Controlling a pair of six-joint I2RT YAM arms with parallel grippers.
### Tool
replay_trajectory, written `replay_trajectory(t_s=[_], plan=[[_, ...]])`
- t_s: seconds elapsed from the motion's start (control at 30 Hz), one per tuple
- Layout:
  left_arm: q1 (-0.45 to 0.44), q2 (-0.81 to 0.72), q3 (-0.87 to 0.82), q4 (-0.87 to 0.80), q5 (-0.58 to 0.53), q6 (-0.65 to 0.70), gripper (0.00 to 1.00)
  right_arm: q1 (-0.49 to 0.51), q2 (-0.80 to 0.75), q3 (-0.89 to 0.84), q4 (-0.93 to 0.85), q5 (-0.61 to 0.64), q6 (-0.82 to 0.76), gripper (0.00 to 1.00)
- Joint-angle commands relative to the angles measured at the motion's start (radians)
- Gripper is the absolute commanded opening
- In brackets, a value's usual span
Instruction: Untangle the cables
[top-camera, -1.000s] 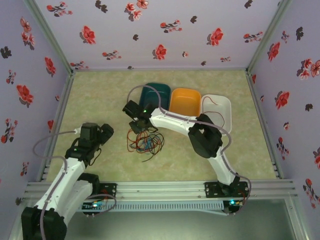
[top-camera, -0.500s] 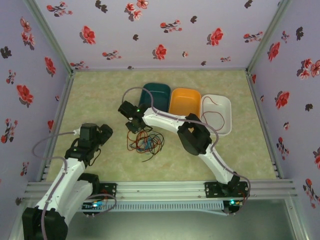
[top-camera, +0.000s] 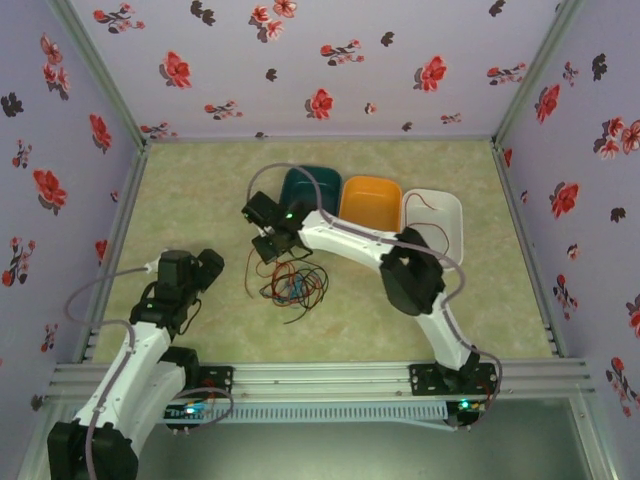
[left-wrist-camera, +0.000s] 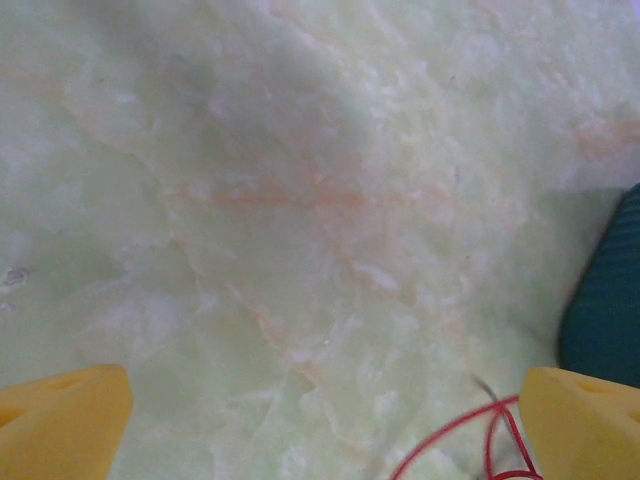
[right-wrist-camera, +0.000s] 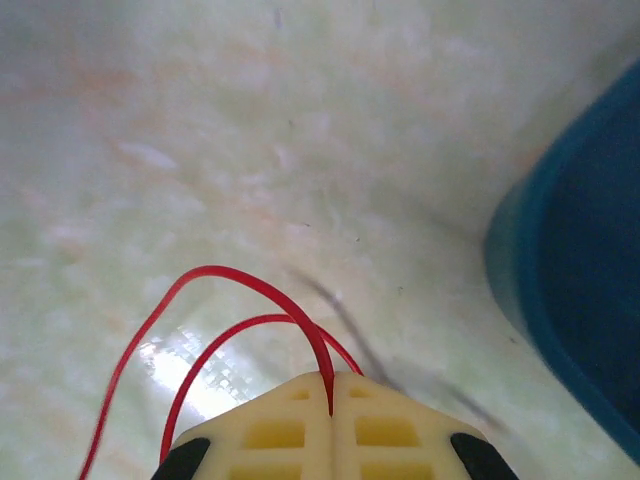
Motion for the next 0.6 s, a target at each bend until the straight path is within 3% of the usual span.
replay_trajectory(t_s=[0.0,0.57], plan=[[0.011,-0.015,0.000,0.043,0.006,0.022,1.00,0.006,-0.160,-0.077,0.123,0.014,0.014,0.00],[0.013,-0.006,-0.027,0.140,0.006,0.004,1.00,0.006,-0.647,-0.310,0.340,0.163,-0.036,0.00]])
